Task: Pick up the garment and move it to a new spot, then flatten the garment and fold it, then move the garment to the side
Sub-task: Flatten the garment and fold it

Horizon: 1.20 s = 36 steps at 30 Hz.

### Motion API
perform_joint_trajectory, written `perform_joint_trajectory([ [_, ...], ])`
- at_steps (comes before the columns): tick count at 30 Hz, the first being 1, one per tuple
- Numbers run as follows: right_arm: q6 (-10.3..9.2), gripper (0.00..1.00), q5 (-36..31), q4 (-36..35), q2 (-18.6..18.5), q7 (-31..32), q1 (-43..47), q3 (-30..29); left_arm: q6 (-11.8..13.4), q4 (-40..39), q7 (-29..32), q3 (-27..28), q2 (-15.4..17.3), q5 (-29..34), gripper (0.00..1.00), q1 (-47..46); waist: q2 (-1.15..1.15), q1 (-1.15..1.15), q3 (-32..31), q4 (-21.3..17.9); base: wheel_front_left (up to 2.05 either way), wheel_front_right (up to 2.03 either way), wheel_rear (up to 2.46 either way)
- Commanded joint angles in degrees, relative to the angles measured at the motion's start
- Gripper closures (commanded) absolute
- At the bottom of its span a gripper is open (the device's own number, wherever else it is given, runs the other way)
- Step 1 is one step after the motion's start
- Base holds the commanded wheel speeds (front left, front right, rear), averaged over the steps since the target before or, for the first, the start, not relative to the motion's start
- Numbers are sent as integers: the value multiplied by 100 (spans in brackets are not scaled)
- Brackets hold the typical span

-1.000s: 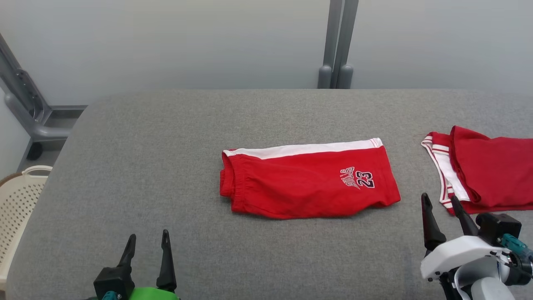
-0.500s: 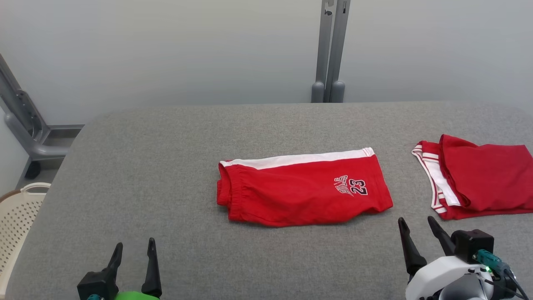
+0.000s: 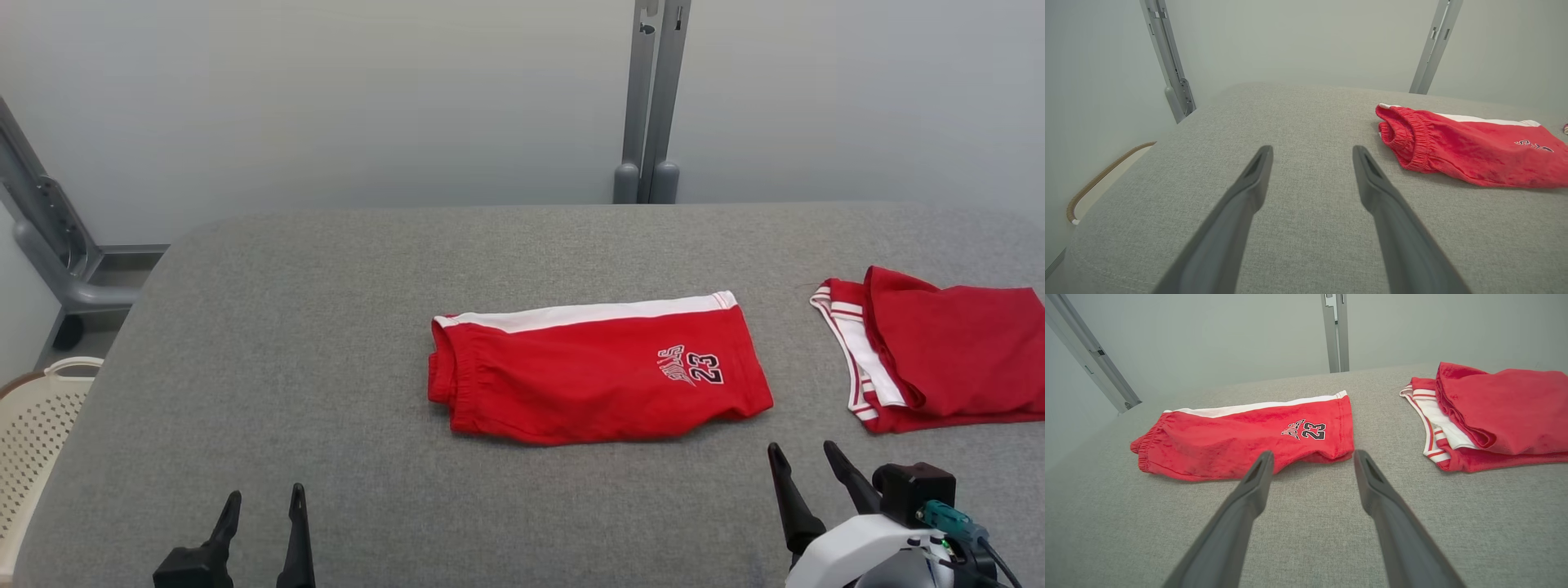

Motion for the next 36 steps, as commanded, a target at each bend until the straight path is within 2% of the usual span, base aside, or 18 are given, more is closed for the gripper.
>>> perform_joint_trajectory([
  [1,-3,0,27,23,-6,4,8,-15,13,-18,9,-9,20,29,0,50,0,0,8,8,0,0,0],
  [9,-3,0,272,155,-5,41,-88,33,78,-142,93,-96,50,54,0,64,0,0,29,9,0,0,0],
  [12,-5,0,565,281,-17,132,-145,-110,105,-180,91,-86,60,28,0,111,0,0,45,-20,0,0,0],
  [17,-2,0,644,523,-16,695,-626,-349,136,-298,120,-94,95,9,0,101,0,0,171,-37,0,0,0],
  [20,-2,0,446,718,-7,1296,-1113,-552,107,-365,119,-151,86,34,0,16,0,0,294,-3,0,0,0],
  [24,-2,0,-198,976,-8,2171,-1826,-854,21,-419,70,-261,84,94,0,-112,0,0,477,125,0,0,0],
  [27,-2,0,-552,1140,-8,2535,-2125,-1038,-4,-406,49,-320,91,130,0,-149,0,0,547,232,0,0,0],
  [33,-2,0,-801,1719,-8,3315,-3041,-1600,-21,-428,-70,-402,86,257,0,-517,0,0,984,562,0,0,0],
  [36,-2,0,-991,1939,-9,3415,-3434,-1772,-70,-424,-119,-472,66,303,0,-727,0,0,1196,737,0,0,0],
])
